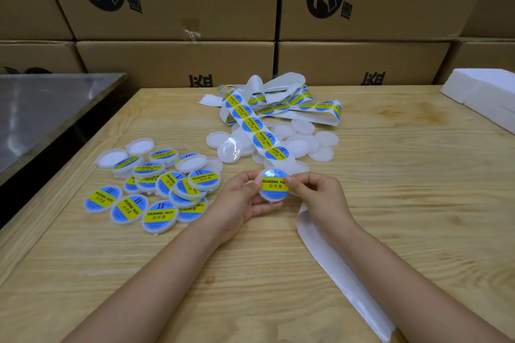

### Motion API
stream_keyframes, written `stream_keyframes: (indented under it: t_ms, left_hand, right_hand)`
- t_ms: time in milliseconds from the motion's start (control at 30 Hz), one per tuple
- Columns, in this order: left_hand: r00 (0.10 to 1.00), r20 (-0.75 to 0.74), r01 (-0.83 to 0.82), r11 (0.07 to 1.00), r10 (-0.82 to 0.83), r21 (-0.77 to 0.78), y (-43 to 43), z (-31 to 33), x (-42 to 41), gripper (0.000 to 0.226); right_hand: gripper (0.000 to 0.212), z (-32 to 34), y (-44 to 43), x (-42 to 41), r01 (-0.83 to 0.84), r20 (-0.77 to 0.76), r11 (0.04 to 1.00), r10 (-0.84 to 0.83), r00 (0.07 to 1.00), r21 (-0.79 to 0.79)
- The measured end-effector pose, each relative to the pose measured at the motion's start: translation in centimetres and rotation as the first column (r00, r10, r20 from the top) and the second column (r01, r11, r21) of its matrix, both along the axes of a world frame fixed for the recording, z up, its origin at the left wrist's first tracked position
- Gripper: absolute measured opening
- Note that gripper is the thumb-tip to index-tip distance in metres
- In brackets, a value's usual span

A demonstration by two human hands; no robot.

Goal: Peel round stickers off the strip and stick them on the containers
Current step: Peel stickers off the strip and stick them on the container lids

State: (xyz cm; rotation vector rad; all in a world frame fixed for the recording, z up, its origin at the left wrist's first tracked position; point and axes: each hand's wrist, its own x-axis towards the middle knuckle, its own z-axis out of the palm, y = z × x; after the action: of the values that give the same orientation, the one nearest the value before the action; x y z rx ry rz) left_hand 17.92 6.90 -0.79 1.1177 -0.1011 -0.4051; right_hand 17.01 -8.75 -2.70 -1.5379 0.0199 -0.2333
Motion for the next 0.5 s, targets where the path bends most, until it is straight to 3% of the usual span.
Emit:
stream_keyframes:
  t_ms: [367,500]
  left_hand:
    - [0.996,0.063,-0.062,0.995,0.057,0.084,-0.43,-0.46,-0.14,0.02]
    - [0.996,0.058,-0.074,0.993,0.069,0.09,-0.52,-0.48,-0.19,0.017]
  right_hand:
    - [0.028,-0.76,0.73,-0.08,0.094,0.052,0.993,-0.09,0.995,-0.065]
    - [0.009,-0.59,0.82,-0.53,0.18,0.165,0.923,-0.129,0.978,-0.341]
